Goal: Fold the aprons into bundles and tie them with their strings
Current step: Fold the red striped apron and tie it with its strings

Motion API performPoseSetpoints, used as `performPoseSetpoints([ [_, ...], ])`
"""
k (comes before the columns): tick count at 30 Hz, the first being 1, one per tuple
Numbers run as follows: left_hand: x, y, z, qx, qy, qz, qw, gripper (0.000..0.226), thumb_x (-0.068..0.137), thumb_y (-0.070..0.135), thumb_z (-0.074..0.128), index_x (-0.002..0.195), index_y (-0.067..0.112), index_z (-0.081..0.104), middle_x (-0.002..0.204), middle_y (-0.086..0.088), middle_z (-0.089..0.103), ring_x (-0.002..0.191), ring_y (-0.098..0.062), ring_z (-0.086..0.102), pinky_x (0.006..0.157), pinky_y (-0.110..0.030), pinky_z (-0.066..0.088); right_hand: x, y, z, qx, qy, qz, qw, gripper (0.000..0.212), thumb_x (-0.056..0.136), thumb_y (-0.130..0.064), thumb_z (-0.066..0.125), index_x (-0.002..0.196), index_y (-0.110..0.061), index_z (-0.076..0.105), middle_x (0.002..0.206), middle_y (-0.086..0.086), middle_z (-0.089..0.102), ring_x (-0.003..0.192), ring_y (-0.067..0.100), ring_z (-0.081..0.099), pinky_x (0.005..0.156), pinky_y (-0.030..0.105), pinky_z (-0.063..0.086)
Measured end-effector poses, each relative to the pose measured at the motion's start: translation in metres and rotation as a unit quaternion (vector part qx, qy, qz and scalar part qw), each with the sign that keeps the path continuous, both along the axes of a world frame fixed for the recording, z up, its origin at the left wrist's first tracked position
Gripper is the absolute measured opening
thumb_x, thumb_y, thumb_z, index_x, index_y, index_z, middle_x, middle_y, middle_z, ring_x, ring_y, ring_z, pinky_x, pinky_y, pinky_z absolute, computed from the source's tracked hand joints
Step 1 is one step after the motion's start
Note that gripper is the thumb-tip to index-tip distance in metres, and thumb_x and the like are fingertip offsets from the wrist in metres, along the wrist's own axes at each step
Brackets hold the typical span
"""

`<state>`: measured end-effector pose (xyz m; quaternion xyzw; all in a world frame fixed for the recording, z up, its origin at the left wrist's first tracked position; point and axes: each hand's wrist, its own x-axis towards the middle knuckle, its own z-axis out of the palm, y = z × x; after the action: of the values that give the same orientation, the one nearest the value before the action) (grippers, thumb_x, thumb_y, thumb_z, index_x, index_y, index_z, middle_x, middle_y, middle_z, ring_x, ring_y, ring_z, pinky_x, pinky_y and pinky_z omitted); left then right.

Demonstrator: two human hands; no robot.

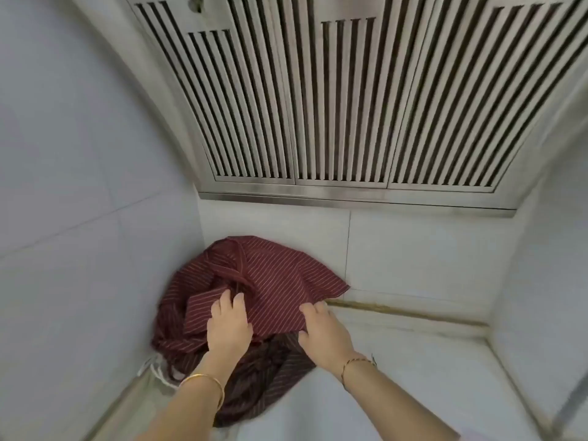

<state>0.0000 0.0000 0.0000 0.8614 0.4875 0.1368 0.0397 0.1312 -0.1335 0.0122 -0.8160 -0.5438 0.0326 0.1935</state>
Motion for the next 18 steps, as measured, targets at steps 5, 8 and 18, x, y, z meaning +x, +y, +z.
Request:
performPoseSetpoints([
  [5,0.018,0.057,-0.021,-0.012,0.088,-0.016,0.996,0.092,0.088,0.040,0.061,0.150,0.030,-0.007,0.156,-0.012,-0.004,0.142,-0.031,0.011,0.108,-0.041,0.031,0.014,0.067,-0.022,-0.050,0.038,-0.009,0.998,0.054,0.092,-0.025,0.045,0.143,-0.019,0.027,0.138,0.006,0.036,0.118,0.025,0.044,0.095,0.039,0.044],
  [8,0.027,0.077,-0.031,0.062,0.099,-0.003,0.993,0.095,0.088,0.034,0.062,0.150,0.029,-0.011,0.156,-0.016,-0.004,0.137,-0.031,0.022,0.106,-0.038,0.034,0.020,0.083,-0.031,-0.068,0.051,-0.013,0.996,0.057,0.092,-0.025,0.046,0.144,-0.020,0.023,0.140,0.006,0.032,0.121,0.027,0.041,0.098,0.039,0.043],
  [18,0.039,0.118,-0.017,-0.003,-0.162,-0.069,0.984,0.017,0.093,0.006,0.051,0.104,0.013,0.061,0.102,-0.005,0.059,0.097,-0.020,0.055,0.080,-0.027,0.045,0.030,0.111,-0.038,-0.024,0.113,0.005,0.993,0.075,0.090,-0.029,0.056,0.149,-0.021,0.011,0.148,0.007,0.025,0.129,0.026,0.039,0.105,0.039,0.038],
])
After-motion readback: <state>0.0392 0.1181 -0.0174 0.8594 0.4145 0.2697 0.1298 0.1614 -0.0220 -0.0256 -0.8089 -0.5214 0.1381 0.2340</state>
